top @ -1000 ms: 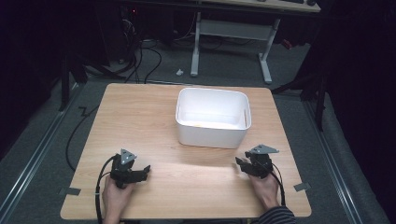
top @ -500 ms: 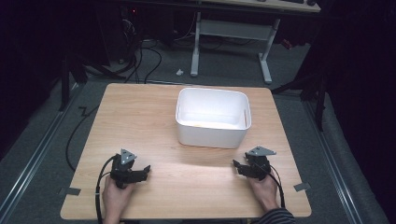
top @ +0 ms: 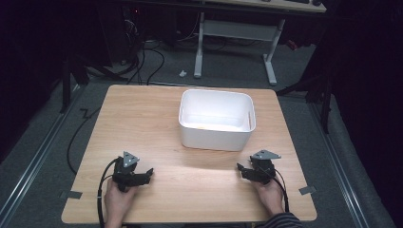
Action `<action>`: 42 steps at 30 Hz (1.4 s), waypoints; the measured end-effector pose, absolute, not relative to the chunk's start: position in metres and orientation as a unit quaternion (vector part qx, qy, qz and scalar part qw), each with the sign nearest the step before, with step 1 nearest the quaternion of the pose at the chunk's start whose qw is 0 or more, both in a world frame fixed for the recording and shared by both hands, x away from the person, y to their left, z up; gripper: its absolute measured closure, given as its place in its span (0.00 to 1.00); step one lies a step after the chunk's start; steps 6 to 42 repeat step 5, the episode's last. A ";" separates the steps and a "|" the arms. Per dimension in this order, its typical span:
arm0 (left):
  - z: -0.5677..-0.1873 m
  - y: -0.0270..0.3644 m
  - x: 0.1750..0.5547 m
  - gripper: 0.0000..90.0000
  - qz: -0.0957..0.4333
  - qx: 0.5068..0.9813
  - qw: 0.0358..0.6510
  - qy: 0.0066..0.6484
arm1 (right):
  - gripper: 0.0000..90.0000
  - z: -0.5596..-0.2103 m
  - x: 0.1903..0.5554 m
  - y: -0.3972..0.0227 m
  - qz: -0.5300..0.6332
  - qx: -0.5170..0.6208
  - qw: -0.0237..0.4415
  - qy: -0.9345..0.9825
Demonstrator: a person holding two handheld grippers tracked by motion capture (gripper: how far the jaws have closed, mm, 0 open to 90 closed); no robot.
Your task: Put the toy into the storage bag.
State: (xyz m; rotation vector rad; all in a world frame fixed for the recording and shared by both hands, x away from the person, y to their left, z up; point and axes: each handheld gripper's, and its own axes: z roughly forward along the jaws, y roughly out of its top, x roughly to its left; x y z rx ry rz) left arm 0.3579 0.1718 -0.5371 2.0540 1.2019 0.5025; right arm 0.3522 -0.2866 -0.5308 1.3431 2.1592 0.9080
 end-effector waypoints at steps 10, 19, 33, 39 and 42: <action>-0.537 0.172 0.358 0.17 0.194 0.792 0.347 0.463 | 0.36 -0.531 0.352 -0.286 0.327 0.490 0.218 0.778; -0.537 0.172 0.358 0.17 0.194 0.792 0.347 0.463 | 0.36 -0.531 0.352 -0.286 0.327 0.490 0.218 0.778; -0.537 0.172 0.358 0.17 0.194 0.792 0.347 0.463 | 0.36 -0.531 0.352 -0.286 0.327 0.490 0.218 0.778; -0.537 0.172 0.358 0.17 0.194 0.792 0.347 0.463 | 0.36 -0.531 0.352 -0.286 0.327 0.490 0.218 0.778; -0.537 0.172 0.358 0.17 0.194 0.792 0.347 0.463 | 0.36 -0.531 0.352 -0.286 0.327 0.490 0.218 0.778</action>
